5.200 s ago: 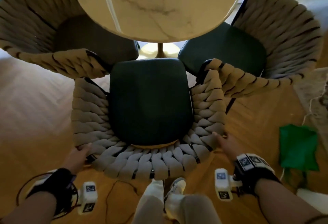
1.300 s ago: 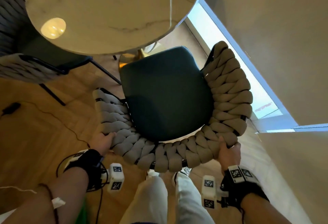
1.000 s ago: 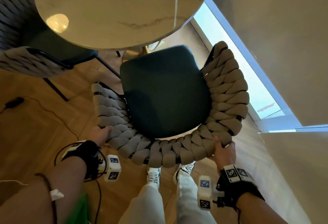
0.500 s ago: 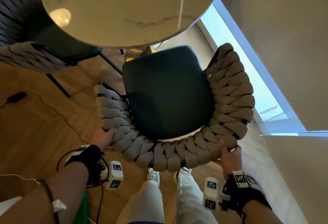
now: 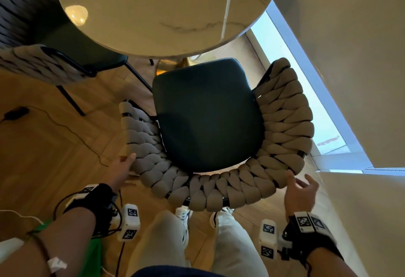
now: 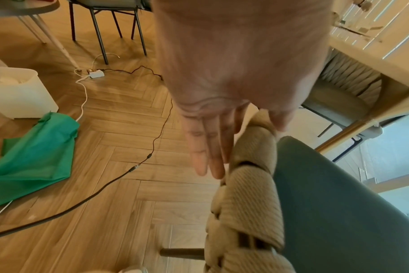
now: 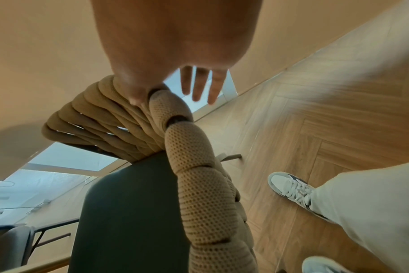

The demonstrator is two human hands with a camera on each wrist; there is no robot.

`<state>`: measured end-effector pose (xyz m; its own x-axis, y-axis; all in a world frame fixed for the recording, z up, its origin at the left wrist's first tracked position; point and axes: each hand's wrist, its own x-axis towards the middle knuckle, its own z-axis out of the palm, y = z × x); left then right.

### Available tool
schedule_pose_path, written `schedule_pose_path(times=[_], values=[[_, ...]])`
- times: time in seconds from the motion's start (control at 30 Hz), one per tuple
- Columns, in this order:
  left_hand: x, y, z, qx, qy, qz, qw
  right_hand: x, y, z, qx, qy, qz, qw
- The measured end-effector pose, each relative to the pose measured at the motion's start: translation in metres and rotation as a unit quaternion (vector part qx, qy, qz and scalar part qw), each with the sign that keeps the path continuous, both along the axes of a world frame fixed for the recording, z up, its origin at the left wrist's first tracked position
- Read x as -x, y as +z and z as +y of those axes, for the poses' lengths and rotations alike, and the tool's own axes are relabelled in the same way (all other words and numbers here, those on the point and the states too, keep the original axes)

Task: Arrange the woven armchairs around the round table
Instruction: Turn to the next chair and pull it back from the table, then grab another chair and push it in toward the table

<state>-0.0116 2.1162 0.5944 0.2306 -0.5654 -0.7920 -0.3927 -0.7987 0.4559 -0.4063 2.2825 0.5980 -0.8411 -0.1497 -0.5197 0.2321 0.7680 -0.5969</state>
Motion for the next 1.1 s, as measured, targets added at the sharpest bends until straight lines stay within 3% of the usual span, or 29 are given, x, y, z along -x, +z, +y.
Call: schedule_pose_path(times=[0.13,0.33,0.47,0.63,0.83,1.1], values=[[-0.055,0.002,0.009,-0.029,0.014,-0.02,0.999,0.0,0.021,-0.022,-0.013,0.01,0.083,0.996],[-0.156,0.01,-0.003,-0.062,0.027,-0.006,0.998,-0.055,0.031,-0.074,-0.023,0.168,-0.007,0.985],[-0.242,0.017,-0.036,-0.081,0.043,0.019,0.996,-0.131,0.041,-0.121,-0.004,0.19,-0.072,0.979],[-0.346,0.044,-0.082,-0.053,0.113,0.057,0.991,-0.241,0.038,-0.216,-0.02,0.248,-0.123,0.961],[-0.397,0.062,-0.148,0.023,0.157,0.067,0.985,-0.357,0.035,-0.352,0.021,0.337,-0.175,0.925],[-0.45,0.071,-0.309,0.083,0.159,0.08,0.98,-0.46,0.018,-0.517,0.061,0.291,-0.217,0.93]])
